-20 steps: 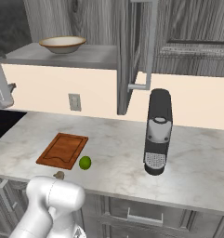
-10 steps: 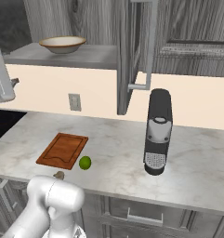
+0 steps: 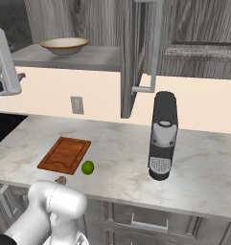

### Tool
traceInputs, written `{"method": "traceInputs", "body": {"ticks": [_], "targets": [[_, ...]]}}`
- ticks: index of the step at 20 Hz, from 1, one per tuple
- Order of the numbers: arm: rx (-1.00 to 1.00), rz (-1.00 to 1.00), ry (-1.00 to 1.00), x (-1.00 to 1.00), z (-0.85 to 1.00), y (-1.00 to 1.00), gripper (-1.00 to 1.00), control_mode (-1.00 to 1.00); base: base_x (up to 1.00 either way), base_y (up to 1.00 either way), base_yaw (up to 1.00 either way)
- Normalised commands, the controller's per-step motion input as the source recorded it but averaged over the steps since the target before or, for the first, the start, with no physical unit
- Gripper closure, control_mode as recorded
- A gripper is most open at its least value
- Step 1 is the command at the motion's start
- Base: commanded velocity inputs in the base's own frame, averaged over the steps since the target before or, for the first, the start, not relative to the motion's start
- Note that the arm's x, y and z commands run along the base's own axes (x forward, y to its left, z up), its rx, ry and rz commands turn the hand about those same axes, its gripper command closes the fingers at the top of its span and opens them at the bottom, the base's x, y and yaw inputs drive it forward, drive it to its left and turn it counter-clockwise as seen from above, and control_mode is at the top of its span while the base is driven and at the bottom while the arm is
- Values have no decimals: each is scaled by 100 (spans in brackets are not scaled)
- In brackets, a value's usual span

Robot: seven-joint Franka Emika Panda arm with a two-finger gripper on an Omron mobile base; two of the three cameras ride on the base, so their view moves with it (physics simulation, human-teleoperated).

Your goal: Open the cabinet. Place the bowl and condiment on the counter. Then place the lime and garlic on the cutting board.

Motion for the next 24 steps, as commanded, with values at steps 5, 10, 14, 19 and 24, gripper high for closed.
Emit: {"method": "traceInputs", "body": {"ticks": [5, 10, 14, 19, 24], "targets": [[0, 0, 1, 28, 0, 2, -100, -100, 0, 0, 0], [0, 0, 0, 27, 0, 8, -100, -100, 0, 0, 0], [0, 0, 0, 26, 0, 14, -100, -100, 0, 0, 0], [0, 0, 1, 29, 0, 13, -100, -100, 0, 0, 0], [0, 0, 3, 33, 1, 2, -100, -100, 0, 0, 0]]}}
